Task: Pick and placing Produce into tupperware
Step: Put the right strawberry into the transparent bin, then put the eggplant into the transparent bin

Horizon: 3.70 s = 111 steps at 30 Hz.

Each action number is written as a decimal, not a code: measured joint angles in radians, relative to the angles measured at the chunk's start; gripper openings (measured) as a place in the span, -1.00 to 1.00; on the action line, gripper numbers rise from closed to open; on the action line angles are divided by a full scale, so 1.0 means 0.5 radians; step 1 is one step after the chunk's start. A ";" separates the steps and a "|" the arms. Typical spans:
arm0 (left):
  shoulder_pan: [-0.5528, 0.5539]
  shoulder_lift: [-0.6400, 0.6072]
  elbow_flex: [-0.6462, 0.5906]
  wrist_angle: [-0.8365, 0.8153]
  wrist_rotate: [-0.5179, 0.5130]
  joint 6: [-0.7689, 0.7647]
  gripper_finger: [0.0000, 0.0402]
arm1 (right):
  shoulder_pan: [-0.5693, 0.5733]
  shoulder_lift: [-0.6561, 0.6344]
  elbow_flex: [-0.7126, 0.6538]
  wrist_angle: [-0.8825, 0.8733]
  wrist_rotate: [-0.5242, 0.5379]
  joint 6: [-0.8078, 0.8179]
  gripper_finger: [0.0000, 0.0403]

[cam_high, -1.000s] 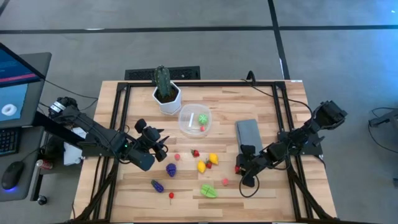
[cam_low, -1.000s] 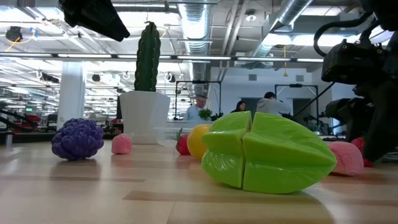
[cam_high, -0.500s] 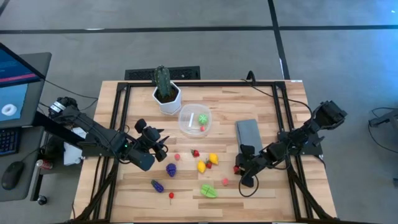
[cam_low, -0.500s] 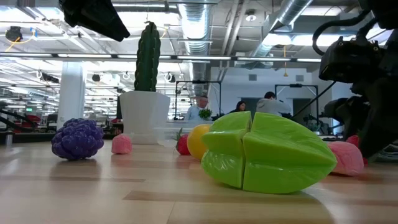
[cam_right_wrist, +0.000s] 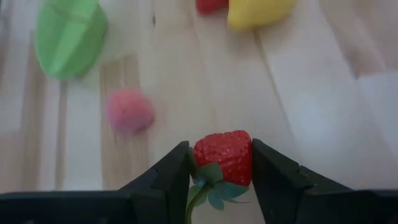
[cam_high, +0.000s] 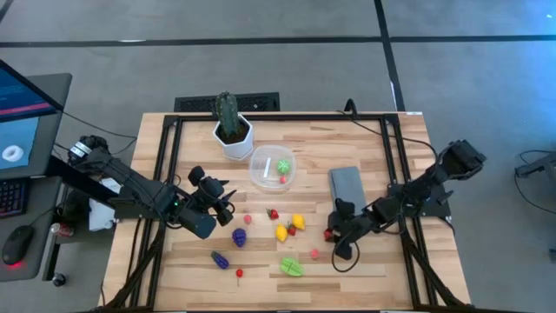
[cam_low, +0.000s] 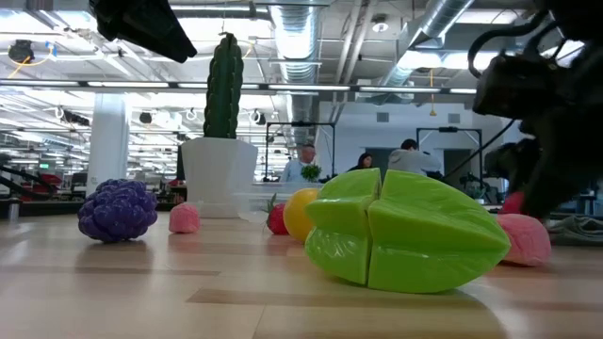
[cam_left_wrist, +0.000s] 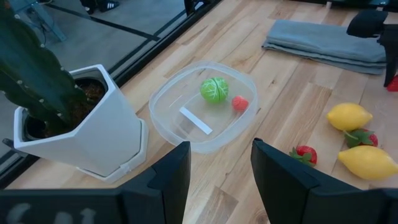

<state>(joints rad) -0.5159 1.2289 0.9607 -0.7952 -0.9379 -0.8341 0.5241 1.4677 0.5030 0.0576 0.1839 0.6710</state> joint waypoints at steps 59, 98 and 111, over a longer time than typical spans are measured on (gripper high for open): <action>0.001 -0.001 0.000 -0.001 -0.076 0.017 -0.20 | -1.328 -0.302 0.322 0.539 -0.329 -0.941 -0.11; -0.073 -0.001 0.000 -0.006 -0.141 -0.022 -0.20 | -1.683 0.946 1.134 0.503 -0.866 -0.779 -0.05; -0.073 -0.001 0.000 -0.006 -0.142 -0.021 -0.20 | -1.682 0.944 1.133 0.441 -0.892 -0.782 0.19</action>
<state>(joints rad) -0.5526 1.2285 0.9607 -0.7982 -1.0088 -0.8448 -0.3168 1.9396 1.0695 0.2783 -0.2618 0.2802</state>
